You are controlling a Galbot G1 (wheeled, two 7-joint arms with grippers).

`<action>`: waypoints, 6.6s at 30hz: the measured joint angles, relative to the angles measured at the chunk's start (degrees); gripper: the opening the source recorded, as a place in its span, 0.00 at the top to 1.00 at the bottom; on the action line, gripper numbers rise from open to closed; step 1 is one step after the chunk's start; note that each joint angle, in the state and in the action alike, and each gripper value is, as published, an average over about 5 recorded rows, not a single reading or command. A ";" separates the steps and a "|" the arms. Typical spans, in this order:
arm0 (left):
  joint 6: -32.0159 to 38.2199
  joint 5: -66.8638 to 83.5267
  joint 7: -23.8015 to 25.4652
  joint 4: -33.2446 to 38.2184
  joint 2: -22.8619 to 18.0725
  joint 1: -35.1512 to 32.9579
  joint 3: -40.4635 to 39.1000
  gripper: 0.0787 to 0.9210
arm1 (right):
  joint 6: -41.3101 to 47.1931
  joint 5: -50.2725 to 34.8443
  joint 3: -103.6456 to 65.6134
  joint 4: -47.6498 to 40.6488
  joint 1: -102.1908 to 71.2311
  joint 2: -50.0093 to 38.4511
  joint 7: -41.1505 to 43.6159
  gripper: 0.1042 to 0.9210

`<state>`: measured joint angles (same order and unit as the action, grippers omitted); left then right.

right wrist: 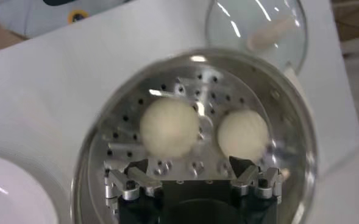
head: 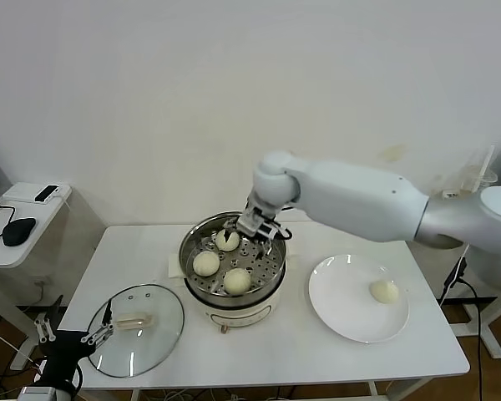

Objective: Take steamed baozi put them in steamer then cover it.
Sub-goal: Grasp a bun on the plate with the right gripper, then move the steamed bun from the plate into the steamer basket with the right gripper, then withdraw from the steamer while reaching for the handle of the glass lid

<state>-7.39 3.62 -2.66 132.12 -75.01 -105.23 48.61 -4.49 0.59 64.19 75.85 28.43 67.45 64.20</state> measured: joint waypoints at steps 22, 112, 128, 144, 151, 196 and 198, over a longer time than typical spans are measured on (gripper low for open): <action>0.13 1.39 0.29 -1.73 1.84 2.46 -1.63 0.12 | 18.26 1.06 -8.98 6.77 -6.47 -27.02 1.68 0.12; -0.14 1.67 0.91 -1.32 2.36 1.40 -1.54 0.12 | 20.30 5.36 -18.94 0.12 -11.54 -24.35 2.84 0.41; -0.48 1.08 0.76 -0.97 2.01 1.95 -1.64 0.12 | 30.58 -13.06 -6.04 4.45 -0.59 -11.39 -3.80 0.40; -0.29 1.00 0.68 -1.21 1.78 2.09 -0.88 0.12 | 37.39 -17.91 -0.87 1.24 -4.81 -3.19 -9.65 0.40; -0.28 1.17 0.68 -1.42 2.17 2.19 -0.54 0.12 | 38.15 -16.46 -0.27 -0.62 -6.50 -2.13 -10.56 0.40; -0.08 -0.29 1.04 -0.67 1.88 3.73 -1.89 0.12 | 35.59 -21.70 -19.04 16.11 -19.51 -16.45 -34.74 0.12; 0.07 -0.53 1.00 -0.89 1.80 4.03 -2.18 0.12 | 33.67 -20.95 -23.60 18.14 -24.19 -17.79 -38.33 0.12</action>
<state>-7.33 3.09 -1.66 131.22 -73.21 -101.20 46.42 29.17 -20.36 40.60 94.00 4.24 49.66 25.87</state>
